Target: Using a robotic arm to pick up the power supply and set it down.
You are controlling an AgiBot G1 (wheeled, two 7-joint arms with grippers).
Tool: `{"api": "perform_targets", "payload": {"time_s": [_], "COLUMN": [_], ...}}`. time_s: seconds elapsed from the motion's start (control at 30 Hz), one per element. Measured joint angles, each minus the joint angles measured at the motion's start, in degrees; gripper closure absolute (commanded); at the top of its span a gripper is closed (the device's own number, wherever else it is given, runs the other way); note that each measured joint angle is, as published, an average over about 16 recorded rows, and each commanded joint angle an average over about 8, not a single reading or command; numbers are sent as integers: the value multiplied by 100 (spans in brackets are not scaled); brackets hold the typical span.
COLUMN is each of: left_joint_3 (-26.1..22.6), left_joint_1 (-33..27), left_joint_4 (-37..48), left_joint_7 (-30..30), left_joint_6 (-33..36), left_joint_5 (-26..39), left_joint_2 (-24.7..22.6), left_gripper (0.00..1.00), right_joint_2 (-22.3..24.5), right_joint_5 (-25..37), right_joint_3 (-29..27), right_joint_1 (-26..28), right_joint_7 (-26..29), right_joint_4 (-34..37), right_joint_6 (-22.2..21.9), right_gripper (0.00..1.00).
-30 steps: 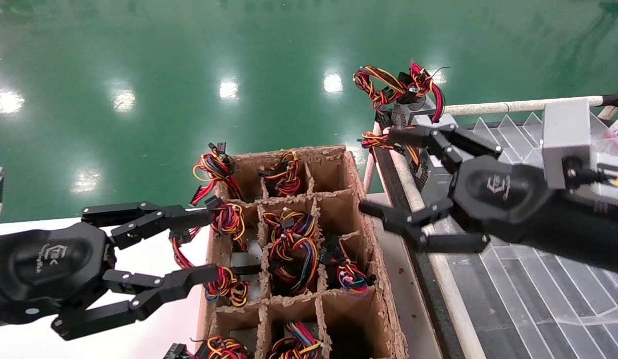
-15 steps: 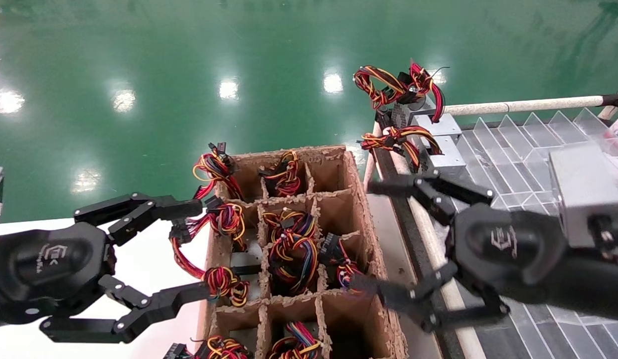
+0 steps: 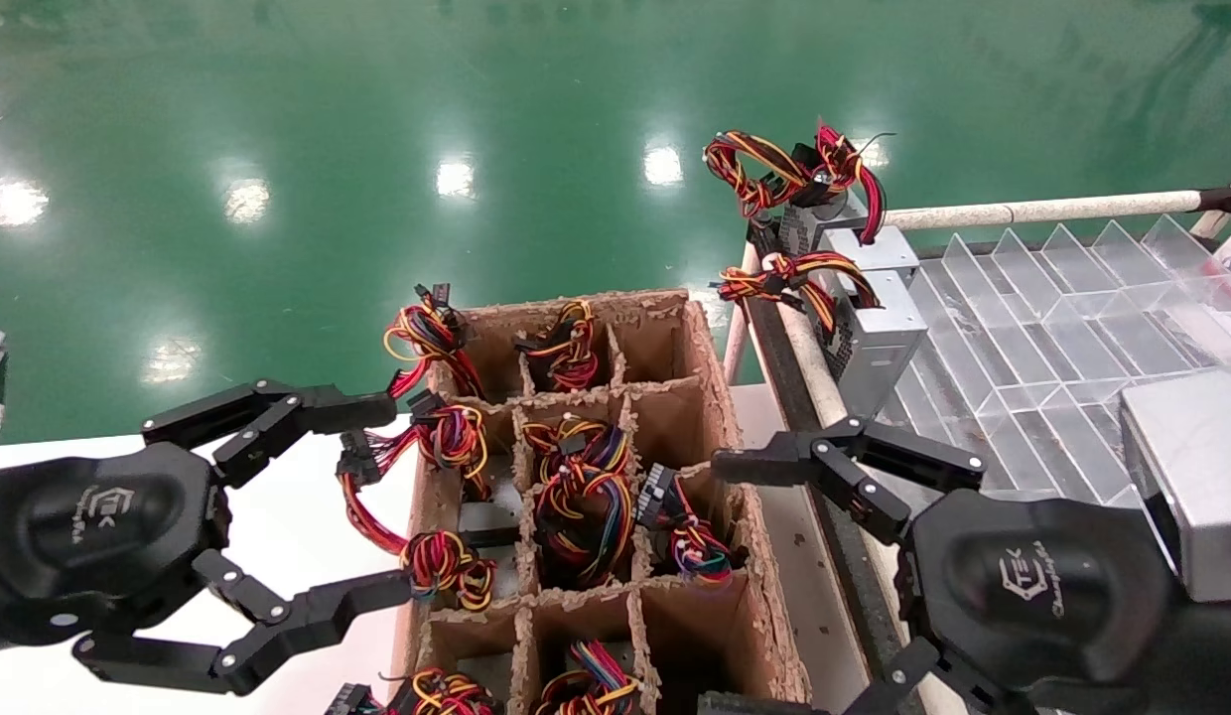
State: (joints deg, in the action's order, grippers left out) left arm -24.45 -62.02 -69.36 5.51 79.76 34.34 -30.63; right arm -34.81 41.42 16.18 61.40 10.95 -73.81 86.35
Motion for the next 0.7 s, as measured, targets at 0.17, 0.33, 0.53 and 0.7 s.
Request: {"api": "perform_targets", "payload": {"time_s": [0.17, 0.33, 0.53, 0.7], "left_joint_3": [0, 0, 0, 0], "left_joint_1": [0, 0, 0, 0], "left_joint_4": [0, 0, 0, 0], "left_joint_7": [0, 0, 0, 0], "left_joint_6": [0, 0, 0, 0], "left_joint_5": [0, 0, 0, 0], "left_joint_2": [0, 0, 0, 0], "left_gripper": [0, 0, 0, 0], "right_joint_2": [0, -7, -13, -16], "right_joint_5": [-3, 11, 26, 35], "right_joint_3": [2, -1, -7, -10], "right_joint_1": [-2, 2, 7, 10], "right_joint_7": [-2, -10, -15, -18], "right_joint_4": [1, 10, 17, 20], "right_joint_6": [-1, -26, -47, -58], "right_gripper": [0, 0, 0, 0]}}
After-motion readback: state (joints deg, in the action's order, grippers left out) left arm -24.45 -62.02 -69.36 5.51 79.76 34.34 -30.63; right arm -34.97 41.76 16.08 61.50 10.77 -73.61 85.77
